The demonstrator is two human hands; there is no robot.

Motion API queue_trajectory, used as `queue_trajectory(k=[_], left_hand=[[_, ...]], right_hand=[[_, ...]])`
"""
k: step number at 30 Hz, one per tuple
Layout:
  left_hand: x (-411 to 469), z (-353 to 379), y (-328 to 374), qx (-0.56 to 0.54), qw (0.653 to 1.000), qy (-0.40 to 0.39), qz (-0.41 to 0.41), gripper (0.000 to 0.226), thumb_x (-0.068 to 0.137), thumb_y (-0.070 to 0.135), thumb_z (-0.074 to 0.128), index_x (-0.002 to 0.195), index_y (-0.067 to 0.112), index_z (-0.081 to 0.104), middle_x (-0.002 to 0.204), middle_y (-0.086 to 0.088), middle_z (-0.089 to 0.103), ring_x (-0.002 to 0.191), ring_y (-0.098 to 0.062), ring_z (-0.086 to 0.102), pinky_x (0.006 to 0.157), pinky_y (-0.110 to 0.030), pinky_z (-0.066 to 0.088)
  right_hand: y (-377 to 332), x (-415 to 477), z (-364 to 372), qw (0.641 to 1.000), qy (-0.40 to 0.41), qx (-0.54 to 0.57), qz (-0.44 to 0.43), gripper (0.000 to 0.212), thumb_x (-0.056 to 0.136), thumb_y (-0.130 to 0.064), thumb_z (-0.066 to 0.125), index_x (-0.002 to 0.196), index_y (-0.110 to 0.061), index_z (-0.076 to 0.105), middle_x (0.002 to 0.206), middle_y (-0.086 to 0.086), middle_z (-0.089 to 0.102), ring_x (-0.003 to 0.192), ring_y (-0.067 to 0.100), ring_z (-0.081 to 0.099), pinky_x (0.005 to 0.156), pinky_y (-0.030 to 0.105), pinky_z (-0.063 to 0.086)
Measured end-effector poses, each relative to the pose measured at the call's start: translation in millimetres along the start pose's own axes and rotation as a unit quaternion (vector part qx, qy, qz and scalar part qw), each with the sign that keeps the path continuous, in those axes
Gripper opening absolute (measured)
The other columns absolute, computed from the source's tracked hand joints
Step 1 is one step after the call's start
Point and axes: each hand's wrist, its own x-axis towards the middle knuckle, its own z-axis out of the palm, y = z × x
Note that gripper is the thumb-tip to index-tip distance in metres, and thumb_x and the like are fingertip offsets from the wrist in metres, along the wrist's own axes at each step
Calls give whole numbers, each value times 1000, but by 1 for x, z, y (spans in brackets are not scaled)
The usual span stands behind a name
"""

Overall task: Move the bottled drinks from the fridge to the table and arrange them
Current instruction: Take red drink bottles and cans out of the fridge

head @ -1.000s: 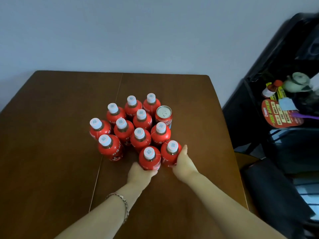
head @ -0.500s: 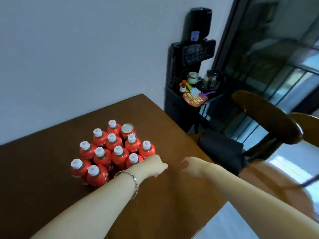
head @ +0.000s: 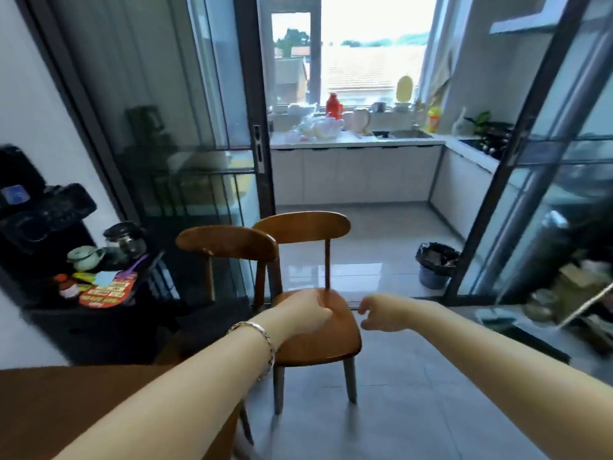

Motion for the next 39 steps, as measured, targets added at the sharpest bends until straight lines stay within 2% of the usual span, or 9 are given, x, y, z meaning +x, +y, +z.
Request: queue_trajectory(k=[6,11,14,17,22,26,31,35,39], left_hand=[[34,63,178,62,984,-47,162,22,91,24,50,102,7,60,107,-13,67,91,-24,61,82,-34,50],[44,145,333,89,955,-106,262,17,87,21,52,86,6,61,91,-15,68,74,-24,59,64,-28,48],[46,186,423,114,932,-115,324,18,85,22,52,82,7,61,84,-11,66,73,-23,59,72,-33,53],[49,220,506,130,909,-132,373,14,87,21,52,81,9,56,83,-9,60,76,-22,56,72,-30,47],[71,271,621,134,884,-149,422,25,90,30,55,96,6,61,89,-8,60,84,-22,57,81,-34,50],[110,318,713,141,868,-153,451,13,87,20,54,88,9,60,79,-6,63,73,-20,58,61,-26,46],[157,366,843,123,832,-170,514,18,88,20,53,94,5,61,96,-16,71,79,-24,65,77,-34,54],[184,394,953,120,796,-171,568,20,89,18,51,98,4,60,100,-16,69,92,-28,67,84,-36,54],[202,420,1030,109,767,-177,607,10,90,17,50,91,9,56,99,-14,66,92,-28,65,75,-34,51]], right_hand=[[166,-92,-37,989,61,37,133,37,92,-27,50,123,-8,57,117,7,67,110,22,59,91,29,45],[314,-170,-62,967,112,100,205,31,89,-27,55,109,-5,66,109,11,69,97,24,65,83,32,51],[390,-218,-80,952,141,125,242,28,89,-22,56,105,-3,67,105,15,70,80,20,64,73,29,51],[458,-256,-100,932,178,141,281,29,89,-18,55,109,0,65,98,16,70,74,19,57,71,28,47],[559,-295,-136,896,237,157,340,24,87,-18,54,103,-4,66,100,12,73,77,20,64,86,35,53],[641,-311,-165,869,270,138,391,30,88,-21,54,109,-3,65,105,14,70,97,27,66,88,40,52],[746,-323,-216,825,319,133,447,28,90,-22,54,113,-10,64,115,9,66,107,24,60,90,31,48],[828,-337,-267,788,351,130,488,28,90,-24,55,116,-16,62,115,4,63,105,22,59,84,28,47],[895,-349,-304,757,393,132,505,21,88,-19,56,106,-14,66,109,7,66,98,22,61,89,37,51]])
